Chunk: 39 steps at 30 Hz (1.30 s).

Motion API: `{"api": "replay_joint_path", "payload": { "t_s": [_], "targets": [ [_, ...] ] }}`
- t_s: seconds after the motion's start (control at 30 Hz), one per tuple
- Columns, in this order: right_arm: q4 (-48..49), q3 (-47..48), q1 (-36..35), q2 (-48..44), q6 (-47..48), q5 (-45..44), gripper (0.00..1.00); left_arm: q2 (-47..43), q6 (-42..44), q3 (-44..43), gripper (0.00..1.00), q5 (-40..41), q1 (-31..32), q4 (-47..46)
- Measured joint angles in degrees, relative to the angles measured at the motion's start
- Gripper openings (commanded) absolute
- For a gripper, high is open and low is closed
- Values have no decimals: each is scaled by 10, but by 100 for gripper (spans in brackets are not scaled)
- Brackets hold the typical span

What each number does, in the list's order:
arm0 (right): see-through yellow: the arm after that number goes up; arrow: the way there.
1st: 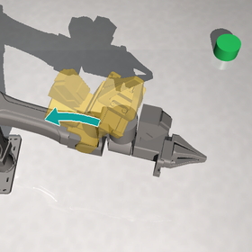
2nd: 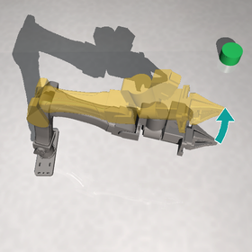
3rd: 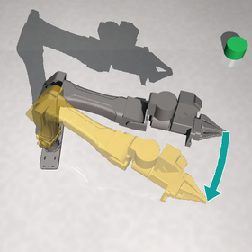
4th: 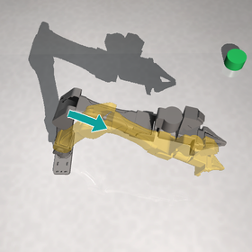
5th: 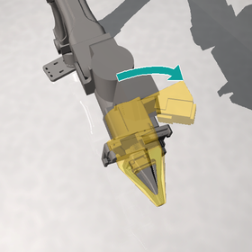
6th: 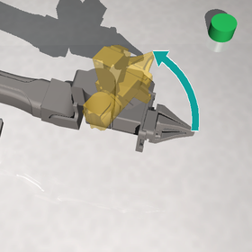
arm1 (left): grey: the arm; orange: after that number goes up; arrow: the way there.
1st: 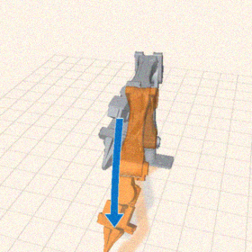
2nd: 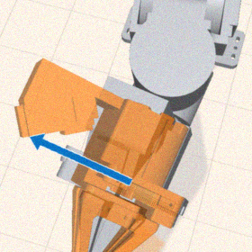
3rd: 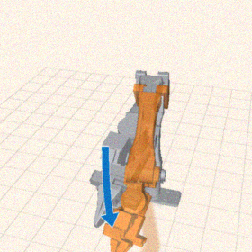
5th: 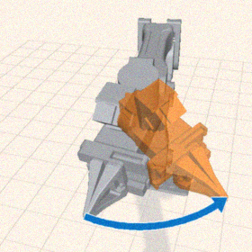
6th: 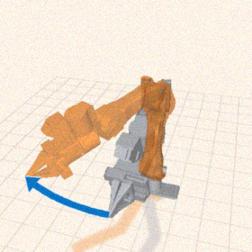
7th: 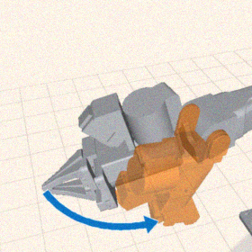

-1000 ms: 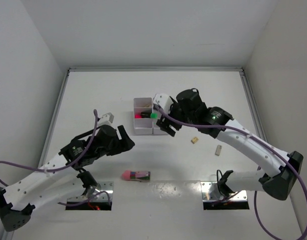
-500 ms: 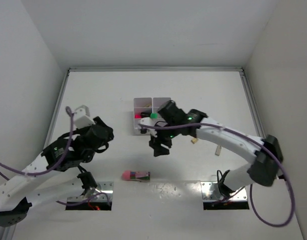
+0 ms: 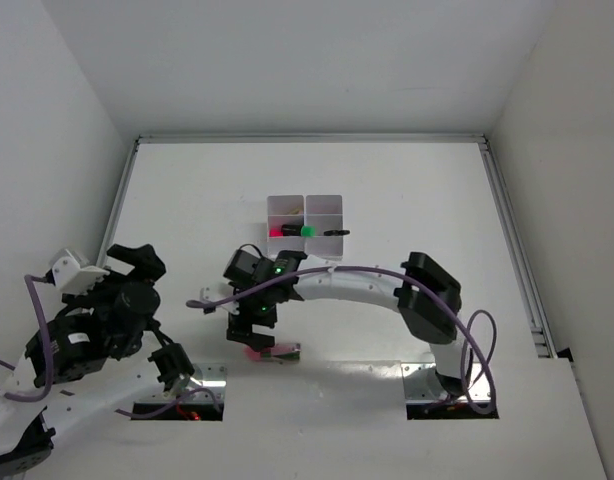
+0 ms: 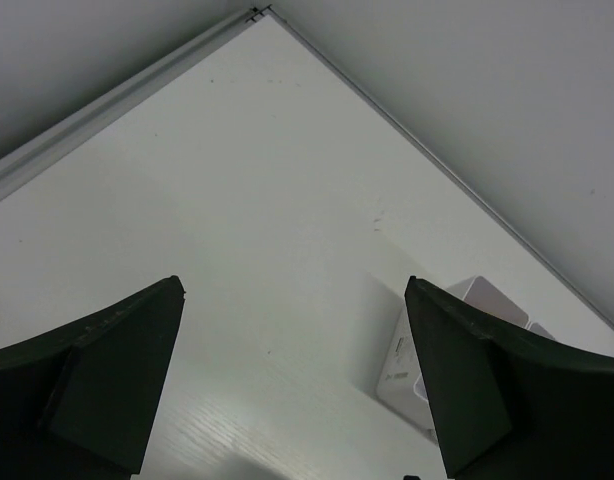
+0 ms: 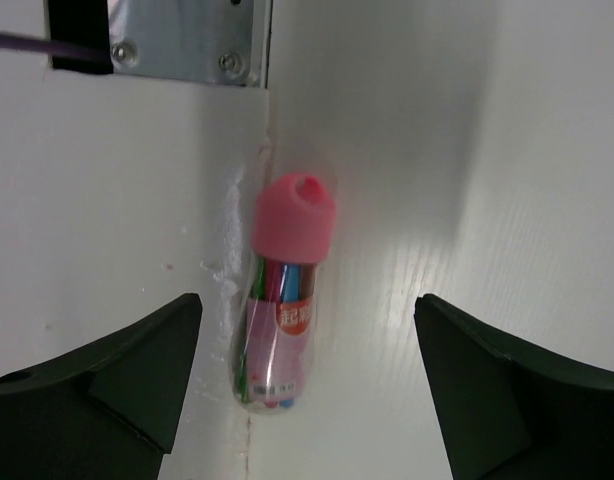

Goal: Sort the stationery into containers
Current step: Pick up the stationery from the corner of the board.

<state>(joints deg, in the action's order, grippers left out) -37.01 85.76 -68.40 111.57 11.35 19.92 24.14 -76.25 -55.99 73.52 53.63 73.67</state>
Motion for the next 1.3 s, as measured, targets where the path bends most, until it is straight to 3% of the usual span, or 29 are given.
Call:
{"api": "replay_joint_path", "payload": {
  "t_s": [0.27, 0.57, 0.63, 0.73, 0.83, 0.87, 0.97, 1.0, 1.17, 1.3],
  "targets": [
    [-9, 54, -27, 97, -39, -46, 85, -11, 23, 14, 99, 19, 0, -15],
    [-42, 78, -34, 136, -52, -66, 82, -41, 43, 15, 99, 20, 0, -26],
    [-45, 87, -34, 145, -54, -67, 74, -41, 46, 15, 99, 19, 0, -27],
    [-49, 94, -34, 161, -54, -69, 70, -41, 50, 15, 99, 19, 0, -27],
    [-51, 100, -35, 167, -54, -79, 58, -41, 51, 15, 99, 19, 0, -27],
    [-52, 100, -35, 167, -54, -82, 41, -41, 51, 15, 99, 19, 0, -27],
    [-52, 100, -33, 168, -58, -85, 6, -41, 51, 15, 99, 19, 0, -27],
    [-52, 100, -32, 168, -59, -86, 1, -41, 51, 15, 99, 19, 0, -27],
    [-51, 98, -28, 154, -51, -125, 0, -42, 51, 15, 99, 19, 0, -27],
    [-42, 96, -17, 91, -29, -169, 0, -42, 51, 15, 99, 19, 0, -27]
  ]
}}
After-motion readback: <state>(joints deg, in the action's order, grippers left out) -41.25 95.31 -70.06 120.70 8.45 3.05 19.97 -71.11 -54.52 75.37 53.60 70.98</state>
